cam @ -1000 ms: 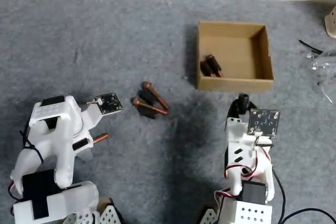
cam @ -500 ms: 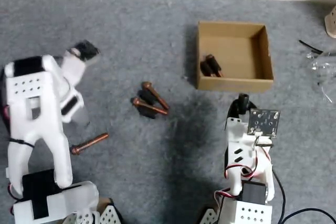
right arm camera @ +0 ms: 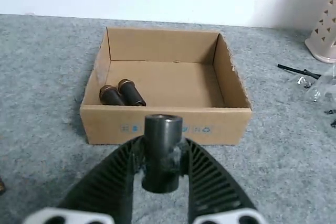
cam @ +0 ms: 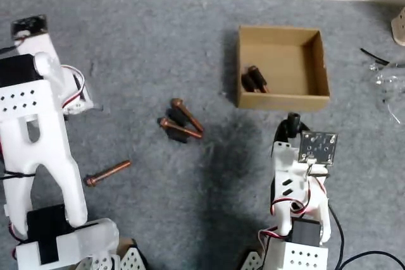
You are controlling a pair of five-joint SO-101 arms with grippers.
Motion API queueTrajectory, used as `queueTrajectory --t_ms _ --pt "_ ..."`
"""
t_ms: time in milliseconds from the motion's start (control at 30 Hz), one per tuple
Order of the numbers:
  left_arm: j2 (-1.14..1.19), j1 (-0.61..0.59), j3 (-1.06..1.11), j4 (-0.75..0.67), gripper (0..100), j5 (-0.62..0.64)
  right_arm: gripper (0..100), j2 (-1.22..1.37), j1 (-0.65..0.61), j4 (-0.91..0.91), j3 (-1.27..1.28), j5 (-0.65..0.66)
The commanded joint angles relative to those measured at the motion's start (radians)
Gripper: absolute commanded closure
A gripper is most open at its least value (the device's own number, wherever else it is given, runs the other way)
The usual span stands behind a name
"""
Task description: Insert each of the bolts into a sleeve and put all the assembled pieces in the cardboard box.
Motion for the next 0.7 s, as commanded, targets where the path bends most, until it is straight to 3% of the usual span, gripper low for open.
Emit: queueTrajectory --t_ms 0,167,367,567,667 --pt "-0.028 -0.002 -0.045 0.003 77 0.186 99.0 -0.015 0.007 -0.021 0.128 -0.002" --pt "-0.028 0.028 -0.025 0.009 77 0.265 99.0 -0.015 0.007 -0.021 0.128 -0.002" --pt "-0.028 0.071 0.194 0.002 77 0.348 99.0 -0.015 0.007 -0.021 0.128 -0.002" --pt "-0.028 0.119 0.364 0.002 77 0.574 99.0 -0.015 0.007 -0.021 0.128 -0.002" --pt "-0.028 0.119 0.424 -0.011 77 0.621 98.9 -0.015 0.007 -0.021 0.128 -0.002"
